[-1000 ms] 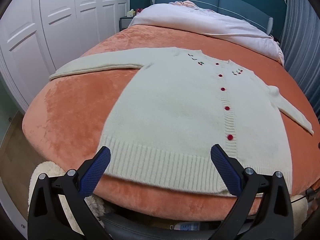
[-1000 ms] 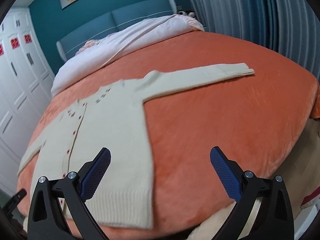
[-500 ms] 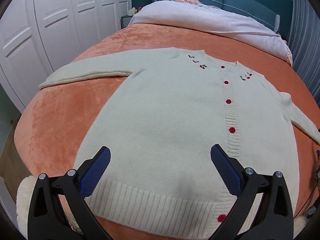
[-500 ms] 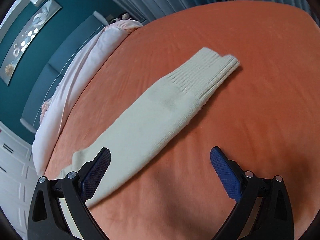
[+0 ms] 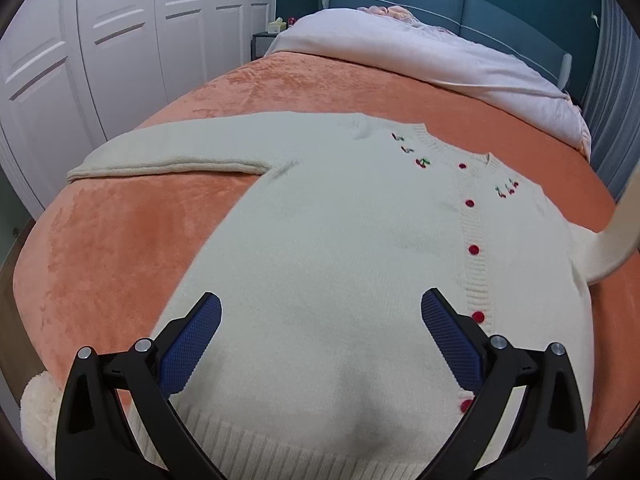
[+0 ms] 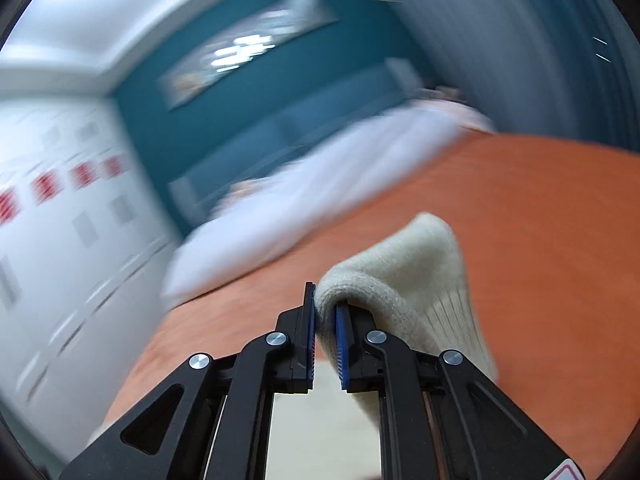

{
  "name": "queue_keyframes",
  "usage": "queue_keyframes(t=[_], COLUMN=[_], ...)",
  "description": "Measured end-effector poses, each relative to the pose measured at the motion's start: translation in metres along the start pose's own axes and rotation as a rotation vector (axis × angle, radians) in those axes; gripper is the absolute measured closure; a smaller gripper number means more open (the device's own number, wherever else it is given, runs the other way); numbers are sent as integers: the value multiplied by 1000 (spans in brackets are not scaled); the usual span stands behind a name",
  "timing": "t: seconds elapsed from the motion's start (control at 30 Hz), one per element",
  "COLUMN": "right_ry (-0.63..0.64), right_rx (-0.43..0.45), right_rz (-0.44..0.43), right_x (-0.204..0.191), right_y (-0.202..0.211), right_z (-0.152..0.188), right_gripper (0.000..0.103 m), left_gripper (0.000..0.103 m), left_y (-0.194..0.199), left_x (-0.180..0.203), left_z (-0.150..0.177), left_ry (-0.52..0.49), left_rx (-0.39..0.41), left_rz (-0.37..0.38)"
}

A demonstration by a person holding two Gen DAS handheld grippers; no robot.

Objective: Fold small clothes
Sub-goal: 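Grasp the cuff of a cardigan sleeve with the right gripper, then fold the held sleeve across the cardigan front and open the right gripper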

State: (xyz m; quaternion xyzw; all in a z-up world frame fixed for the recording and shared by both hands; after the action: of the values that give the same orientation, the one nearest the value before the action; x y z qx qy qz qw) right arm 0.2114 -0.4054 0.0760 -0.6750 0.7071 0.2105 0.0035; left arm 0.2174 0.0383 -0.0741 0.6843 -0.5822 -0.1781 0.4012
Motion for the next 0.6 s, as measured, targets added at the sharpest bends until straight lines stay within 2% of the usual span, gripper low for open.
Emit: queue_keyframes(t=[0.07,0.1,0.13,0.17,0.23,0.3,0.37,0.43,0.53,0.6], right_ry=[115,169,213,260,314,274,153,80,-56,-205], right_rx=[-52,-115,-181,-274,-398,-473,-457,-449,-460,-465], right_rz=[-171,-255,-308,-343,-318,-288,-277,-209,-92,-31], right_x=[-90,-136,-169,-196,-211,-202,-173,-137,-75,-34], right_y=[-17,-32,-45,-61,-79,-71,-46,-18,-2,1], right_z=[13,36,65,103,161,196,199,199,201,209], right_gripper=[88,85,70,62,62,62,57,53,49,49], left_gripper=[5,5,5,5,5,5,5,5,5,5], left_y=[4,5,4,3,-6,-16,-28,-46,-87,-117], left_x=[-6,-9,-12,-13,-15,-12,-3,15,40,52], left_z=[-14,-20,-27,-32,-42,-49,-57,-63,-60,-50], left_ry=[39,57,78,96,135,164,177,174,157,192], left_rx=[15,17,10,-2,-44,-83,-108,-121,-163,-245], left_rz=[17,27,42,64,100,146,197,232,225,231])
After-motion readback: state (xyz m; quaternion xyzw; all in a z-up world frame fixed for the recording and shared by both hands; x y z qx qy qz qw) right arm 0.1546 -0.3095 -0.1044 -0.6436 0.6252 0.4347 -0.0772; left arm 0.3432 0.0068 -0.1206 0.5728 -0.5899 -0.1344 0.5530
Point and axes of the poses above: each gripper's, at about its wrist camera, not at the fingertips, and y roughly against the way its jaws point, x to its right, z to its underside, the point moved 9 cm from there along -y, roughly the way its jaws point, and after that the axes turned 11 degrees about y, right-handed, at the moved point
